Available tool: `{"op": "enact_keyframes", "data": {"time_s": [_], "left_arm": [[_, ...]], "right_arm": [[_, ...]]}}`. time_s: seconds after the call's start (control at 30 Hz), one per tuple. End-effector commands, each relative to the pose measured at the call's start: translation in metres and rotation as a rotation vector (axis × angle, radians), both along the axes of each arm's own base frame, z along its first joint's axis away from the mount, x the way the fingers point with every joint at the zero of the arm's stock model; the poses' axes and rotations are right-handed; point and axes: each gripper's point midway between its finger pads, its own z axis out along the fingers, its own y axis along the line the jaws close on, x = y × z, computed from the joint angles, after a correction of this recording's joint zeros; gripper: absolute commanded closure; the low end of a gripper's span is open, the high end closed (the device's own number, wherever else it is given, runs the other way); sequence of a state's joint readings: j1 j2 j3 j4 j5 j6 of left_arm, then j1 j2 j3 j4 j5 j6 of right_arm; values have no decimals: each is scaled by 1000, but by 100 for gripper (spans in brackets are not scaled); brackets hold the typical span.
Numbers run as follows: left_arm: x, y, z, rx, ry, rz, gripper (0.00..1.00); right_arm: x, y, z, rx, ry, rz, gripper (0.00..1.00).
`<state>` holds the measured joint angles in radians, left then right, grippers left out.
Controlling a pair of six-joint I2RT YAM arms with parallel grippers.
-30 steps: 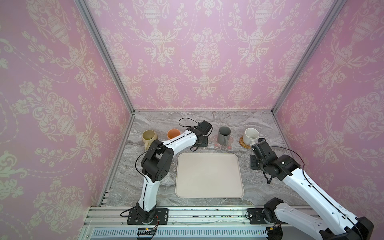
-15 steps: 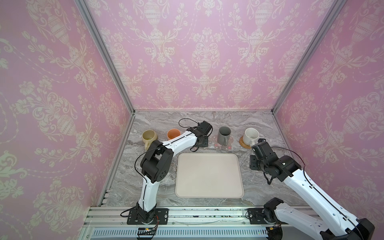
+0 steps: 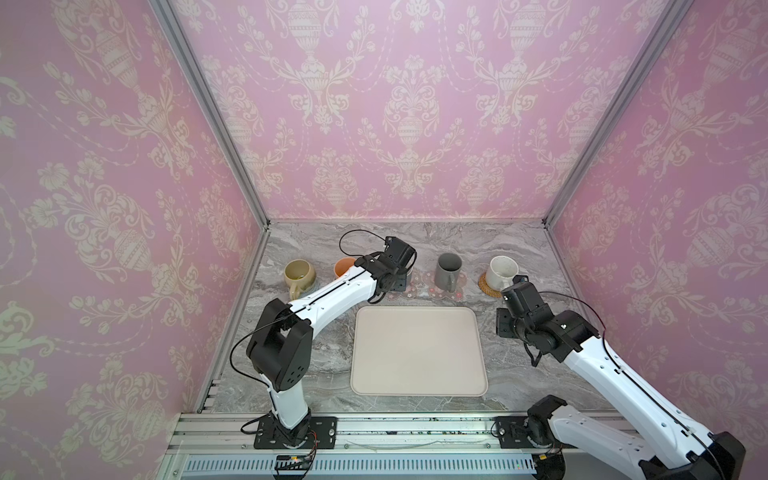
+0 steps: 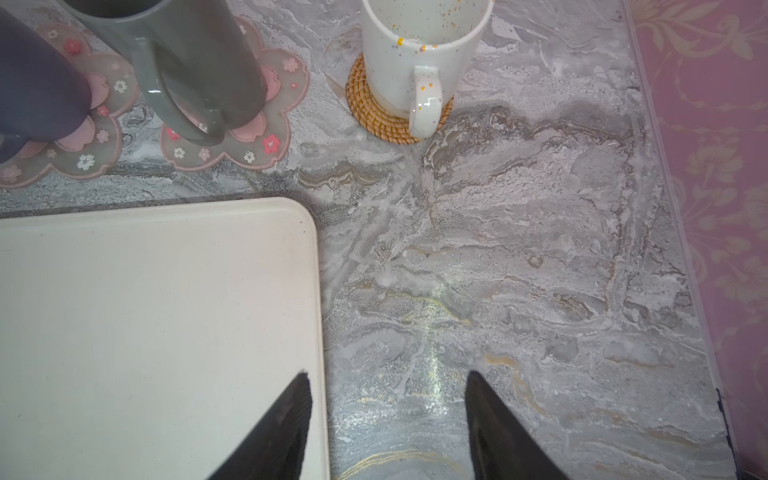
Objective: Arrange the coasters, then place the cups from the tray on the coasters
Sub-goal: 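Lower the lavender mug onto the coaster and open the left gripper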
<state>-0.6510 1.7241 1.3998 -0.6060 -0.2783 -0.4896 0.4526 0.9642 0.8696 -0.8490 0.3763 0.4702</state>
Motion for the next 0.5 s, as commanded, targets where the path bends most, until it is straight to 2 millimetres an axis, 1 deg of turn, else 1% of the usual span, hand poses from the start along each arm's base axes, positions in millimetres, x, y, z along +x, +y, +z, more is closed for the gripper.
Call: {"op": "enact_keyframes", "data": {"time_s": [0.0,0.1,0.2,0.33,0.37,0.47], "left_arm": [[-10,36,13,119,-59,8,61],[-18,64,17,157,-97,41,61],[-24,93,20,187,-140,83,58],[-29,140,25,251,-236,182,52],[-32,150,25,248,-253,208,48],[-38,175,24,231,-285,269,43]], "right_arm": [[14,0,1,-29,-49,17,35],[25,4,3,-36,-78,38,33],[37,6,7,-64,-111,70,31],[57,3,13,-101,-193,88,26],[61,3,14,-101,-213,91,24],[70,2,15,-97,-254,102,22]]}}
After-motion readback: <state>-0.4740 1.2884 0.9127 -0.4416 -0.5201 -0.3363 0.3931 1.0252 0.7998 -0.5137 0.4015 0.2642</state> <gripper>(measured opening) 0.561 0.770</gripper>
